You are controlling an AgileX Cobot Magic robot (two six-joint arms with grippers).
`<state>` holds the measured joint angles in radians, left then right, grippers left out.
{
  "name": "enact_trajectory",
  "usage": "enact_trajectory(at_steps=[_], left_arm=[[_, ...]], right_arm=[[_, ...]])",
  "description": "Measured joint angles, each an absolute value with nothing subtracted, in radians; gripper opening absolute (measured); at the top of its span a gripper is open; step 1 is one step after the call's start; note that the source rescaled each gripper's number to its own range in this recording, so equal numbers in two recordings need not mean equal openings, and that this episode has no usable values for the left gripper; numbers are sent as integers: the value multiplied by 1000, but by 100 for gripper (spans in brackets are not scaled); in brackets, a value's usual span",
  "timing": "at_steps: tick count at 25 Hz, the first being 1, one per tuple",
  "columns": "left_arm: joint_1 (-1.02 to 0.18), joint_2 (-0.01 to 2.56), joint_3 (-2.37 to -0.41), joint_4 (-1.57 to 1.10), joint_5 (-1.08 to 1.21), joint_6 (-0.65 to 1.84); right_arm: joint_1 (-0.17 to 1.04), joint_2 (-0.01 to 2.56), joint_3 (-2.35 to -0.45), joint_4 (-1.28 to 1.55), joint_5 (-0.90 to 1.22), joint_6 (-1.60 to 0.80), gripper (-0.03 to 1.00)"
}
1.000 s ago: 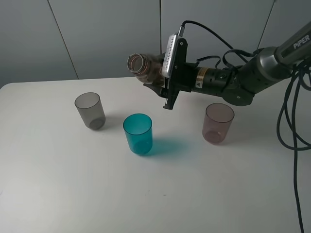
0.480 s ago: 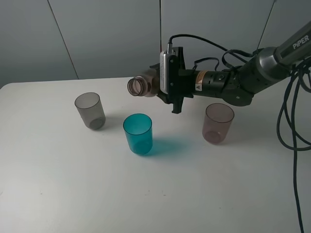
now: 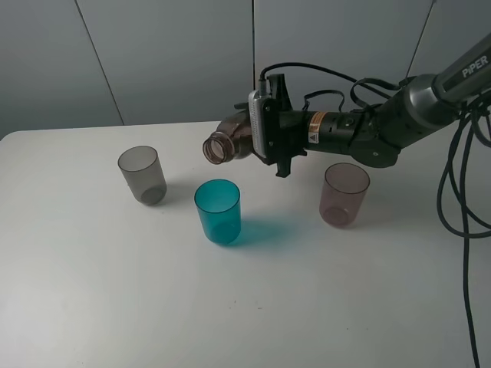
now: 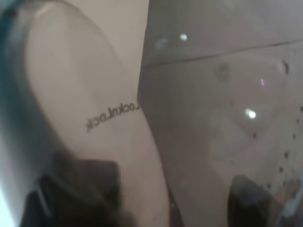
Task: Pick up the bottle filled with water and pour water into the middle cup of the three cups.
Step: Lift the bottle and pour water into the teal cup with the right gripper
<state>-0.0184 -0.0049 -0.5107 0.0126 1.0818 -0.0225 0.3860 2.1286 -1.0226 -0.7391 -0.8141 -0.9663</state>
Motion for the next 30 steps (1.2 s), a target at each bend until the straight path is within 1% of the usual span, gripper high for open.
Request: enact_trajectory(at_steps=[16,30], left_arm=[[-18,-5,-511,13,1082,-22],[-18,-5,-511,13,1082,-22]], right_arm=[[388,2129,-1023,-737,-814,-1150,4],[388,2129,-1023,-720,-814,-1229,4]])
